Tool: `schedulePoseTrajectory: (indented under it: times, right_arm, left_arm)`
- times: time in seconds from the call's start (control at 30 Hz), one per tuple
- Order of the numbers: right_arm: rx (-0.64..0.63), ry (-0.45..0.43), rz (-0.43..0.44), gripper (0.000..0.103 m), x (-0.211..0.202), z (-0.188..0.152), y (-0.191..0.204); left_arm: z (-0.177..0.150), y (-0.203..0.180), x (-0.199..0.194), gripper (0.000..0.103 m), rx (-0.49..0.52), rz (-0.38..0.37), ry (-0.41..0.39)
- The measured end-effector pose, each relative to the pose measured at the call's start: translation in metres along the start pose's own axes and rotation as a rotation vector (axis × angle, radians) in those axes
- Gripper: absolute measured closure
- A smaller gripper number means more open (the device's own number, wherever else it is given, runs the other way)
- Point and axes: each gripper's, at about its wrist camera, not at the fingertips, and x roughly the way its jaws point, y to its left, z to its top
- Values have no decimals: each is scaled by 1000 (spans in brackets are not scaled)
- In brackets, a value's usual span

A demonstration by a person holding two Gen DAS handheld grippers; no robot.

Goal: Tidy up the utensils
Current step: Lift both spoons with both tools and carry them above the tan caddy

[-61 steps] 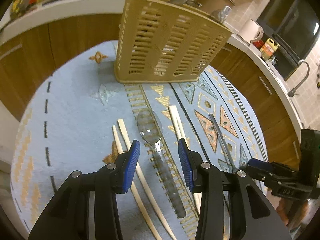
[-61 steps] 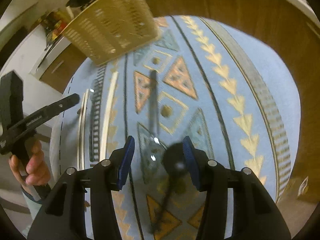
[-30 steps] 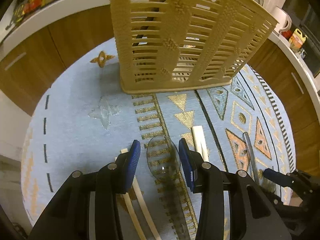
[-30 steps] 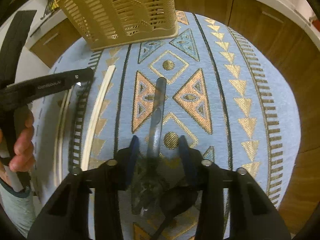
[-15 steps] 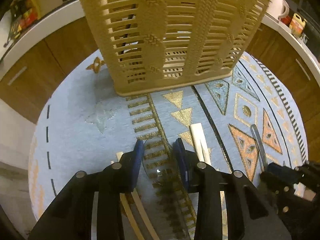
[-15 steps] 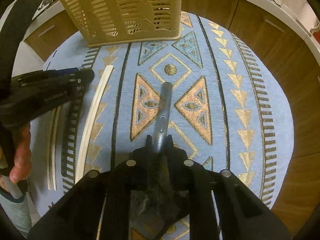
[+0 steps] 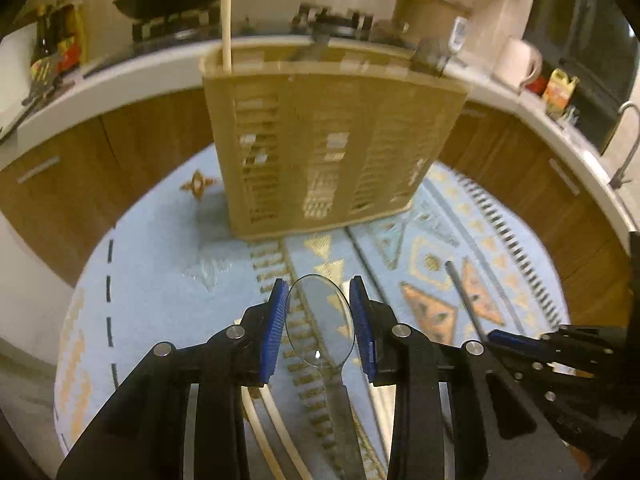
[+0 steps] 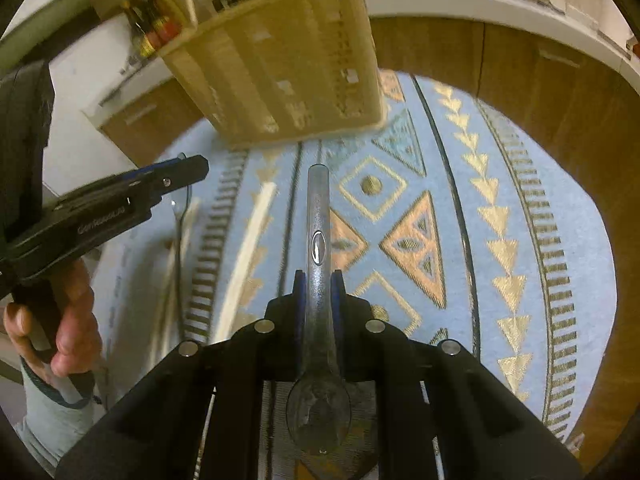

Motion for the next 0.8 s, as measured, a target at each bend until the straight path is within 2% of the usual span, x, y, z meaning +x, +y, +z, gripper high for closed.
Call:
schedulePoseTrajectory:
  times: [0.27,0.4,0.63,0.8]
  right_arm:
    - [-24,-156,75,93,-33,7,14]
    - [-39,-241,122,93,-51,11,21]
    - [-53,-383,136,93,-88,21,26]
    - [-38,-436,137,93,-99,36,22]
  left_arm:
    - [8,-1,-49,73,-7,-44,-133]
    - [10,-6,-60,74,-1,-50,-161]
    - [18,-2,-82,74,-10,-61,-216]
    - [32,0,-100,74,-6,-62,-263]
